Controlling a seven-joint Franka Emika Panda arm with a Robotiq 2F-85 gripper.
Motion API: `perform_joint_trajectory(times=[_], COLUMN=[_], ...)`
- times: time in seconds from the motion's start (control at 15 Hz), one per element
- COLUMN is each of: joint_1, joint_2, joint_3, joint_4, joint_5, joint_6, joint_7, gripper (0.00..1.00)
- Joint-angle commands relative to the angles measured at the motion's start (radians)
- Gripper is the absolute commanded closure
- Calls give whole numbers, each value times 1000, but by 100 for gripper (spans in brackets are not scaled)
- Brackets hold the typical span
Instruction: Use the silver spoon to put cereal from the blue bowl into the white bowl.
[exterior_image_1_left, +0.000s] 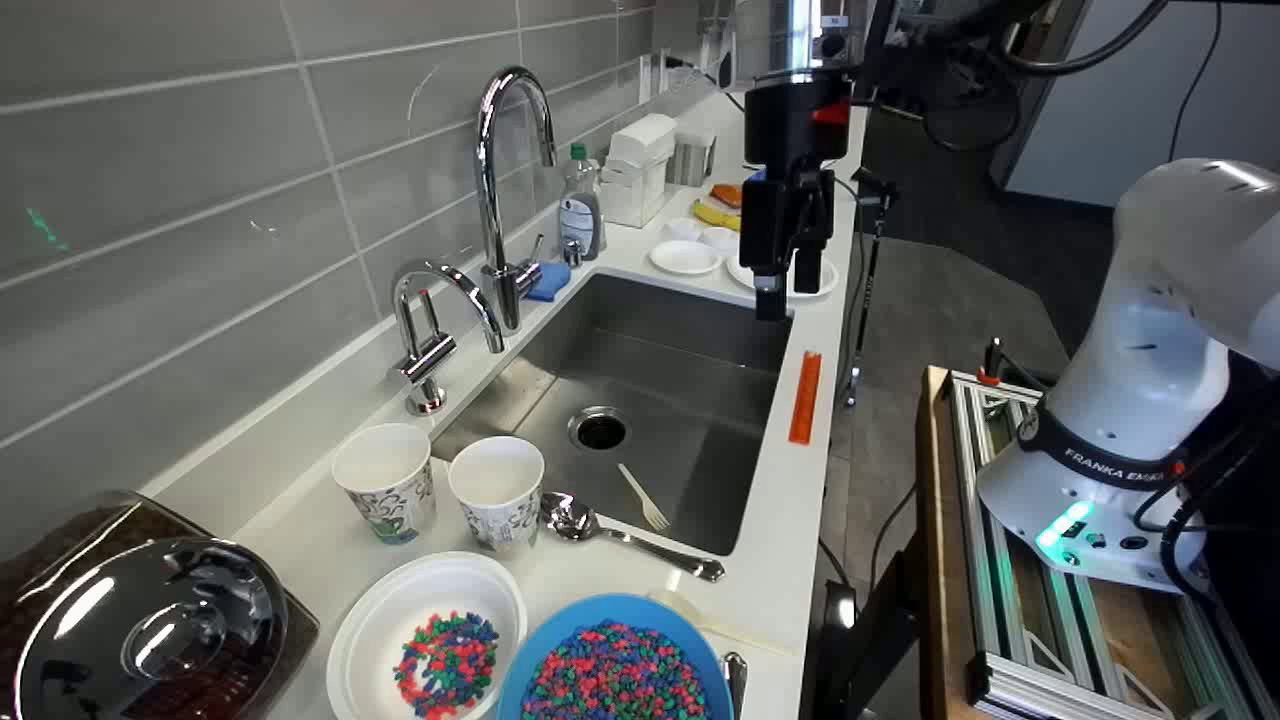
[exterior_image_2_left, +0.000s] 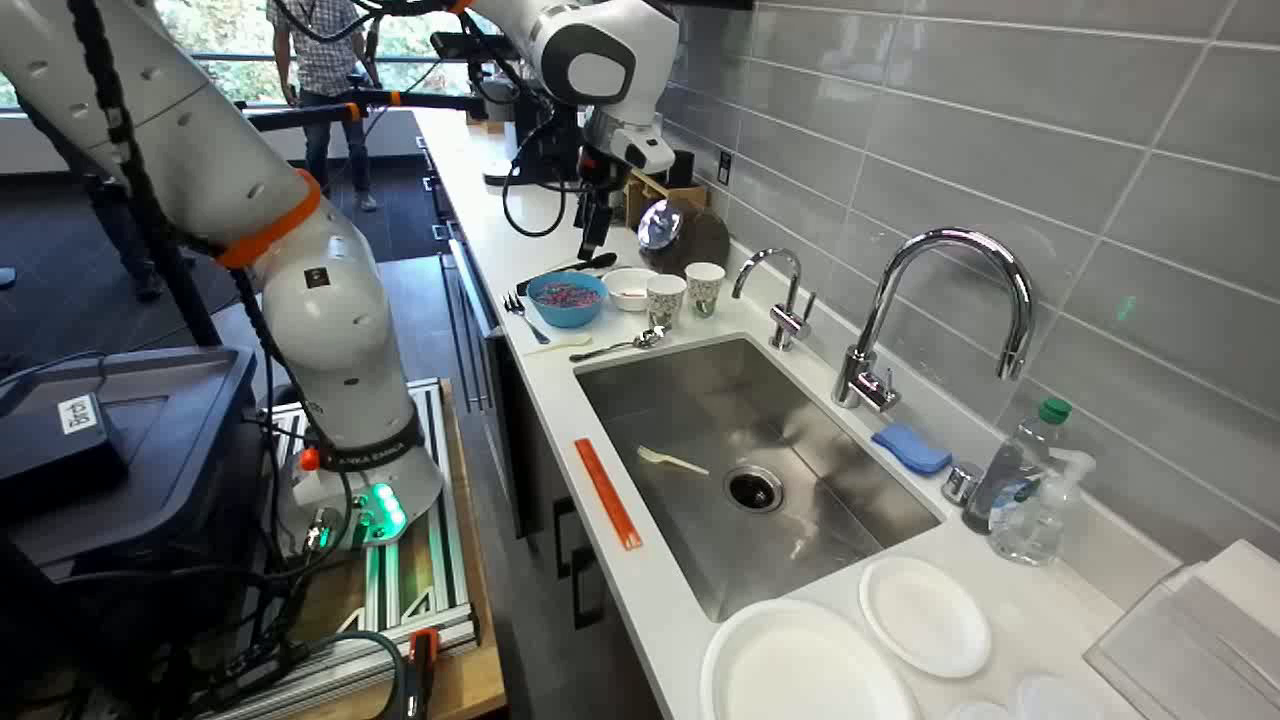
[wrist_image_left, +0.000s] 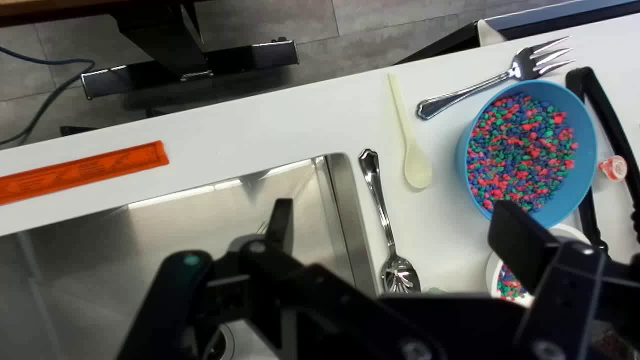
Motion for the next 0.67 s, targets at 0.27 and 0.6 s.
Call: perform_joint_trajectory(times=[0.27,0.6], joint_1=[-11,5], joint_2=[0,120], joint_3=[9,35], joint_4=[1,32], joint_5=[4,-13], joint_6=[-3,40], joint_7=[-4,-44], gripper=[0,0])
